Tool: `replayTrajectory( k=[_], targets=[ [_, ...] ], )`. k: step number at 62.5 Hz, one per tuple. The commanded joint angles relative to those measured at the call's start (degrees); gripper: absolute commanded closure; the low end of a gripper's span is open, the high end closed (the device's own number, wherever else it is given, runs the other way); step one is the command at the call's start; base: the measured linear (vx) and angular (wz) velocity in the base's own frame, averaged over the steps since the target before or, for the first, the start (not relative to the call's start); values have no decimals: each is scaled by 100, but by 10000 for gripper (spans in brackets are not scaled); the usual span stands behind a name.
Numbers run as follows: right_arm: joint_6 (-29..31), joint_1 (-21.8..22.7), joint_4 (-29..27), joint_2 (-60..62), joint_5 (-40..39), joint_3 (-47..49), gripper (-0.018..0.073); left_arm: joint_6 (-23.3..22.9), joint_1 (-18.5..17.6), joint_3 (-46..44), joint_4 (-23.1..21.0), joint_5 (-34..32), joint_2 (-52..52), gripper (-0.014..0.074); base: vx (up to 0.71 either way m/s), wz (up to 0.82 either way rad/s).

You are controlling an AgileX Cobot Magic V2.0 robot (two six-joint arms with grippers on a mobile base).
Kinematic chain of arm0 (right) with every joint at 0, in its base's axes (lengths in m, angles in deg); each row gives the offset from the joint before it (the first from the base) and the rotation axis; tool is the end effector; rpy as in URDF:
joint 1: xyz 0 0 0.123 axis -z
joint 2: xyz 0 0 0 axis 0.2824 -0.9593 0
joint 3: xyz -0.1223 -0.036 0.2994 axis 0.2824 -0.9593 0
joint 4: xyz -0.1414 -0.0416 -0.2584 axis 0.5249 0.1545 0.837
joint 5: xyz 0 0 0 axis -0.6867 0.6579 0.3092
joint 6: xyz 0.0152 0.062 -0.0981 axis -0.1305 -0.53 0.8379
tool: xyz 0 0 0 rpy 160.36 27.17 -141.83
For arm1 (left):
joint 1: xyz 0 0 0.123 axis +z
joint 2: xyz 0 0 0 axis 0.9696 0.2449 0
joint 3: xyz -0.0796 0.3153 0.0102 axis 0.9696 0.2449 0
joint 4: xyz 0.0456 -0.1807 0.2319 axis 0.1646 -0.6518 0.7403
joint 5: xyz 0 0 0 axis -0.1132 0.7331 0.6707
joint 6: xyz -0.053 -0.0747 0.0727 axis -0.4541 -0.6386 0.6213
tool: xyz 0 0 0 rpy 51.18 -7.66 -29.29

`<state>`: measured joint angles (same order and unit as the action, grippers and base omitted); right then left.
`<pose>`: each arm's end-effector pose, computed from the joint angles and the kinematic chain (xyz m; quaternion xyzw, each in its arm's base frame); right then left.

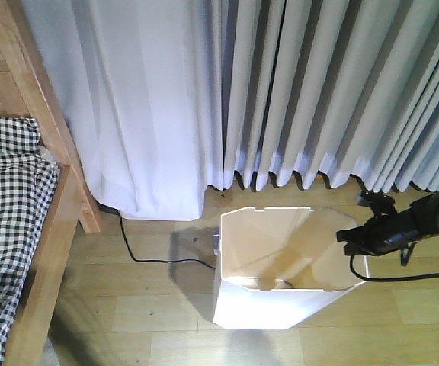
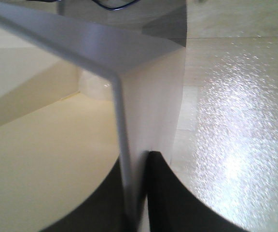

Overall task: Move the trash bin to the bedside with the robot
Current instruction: 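Lower the bin to the floor beside the bed with the right gripper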

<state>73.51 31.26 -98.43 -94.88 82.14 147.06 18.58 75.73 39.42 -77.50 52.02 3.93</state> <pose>0.4334 -0.0679 -0.1573 0.0019 0.9784 0.1769 0.1073 0.0858 0.0044 0.1743 0.0248 0.7696 0.0447 0.6364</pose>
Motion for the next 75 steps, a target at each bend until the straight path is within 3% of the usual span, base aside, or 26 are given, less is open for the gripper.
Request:
replayTrajectory(
  k=[1, 42, 63, 75],
  targets=[
    [-208, -46, -621, 234, 916, 428, 564, -46, -35, 165, -3, -420, -58, 602, 0, 0],
    [-659, -273, -685, -1383, 804, 2040, 559, -46, -35, 165, -3, -420, -58, 602, 0, 0],
    [-1577, -558, 334, -2048, 834, 3099, 536, -46, -35, 165, -3, -420, -58, 602, 0, 0],
    [-1872, -714, 914, -2196, 838, 3446, 467, -46, -35, 165, -3, -420, -58, 602, 0, 0]
  ],
)
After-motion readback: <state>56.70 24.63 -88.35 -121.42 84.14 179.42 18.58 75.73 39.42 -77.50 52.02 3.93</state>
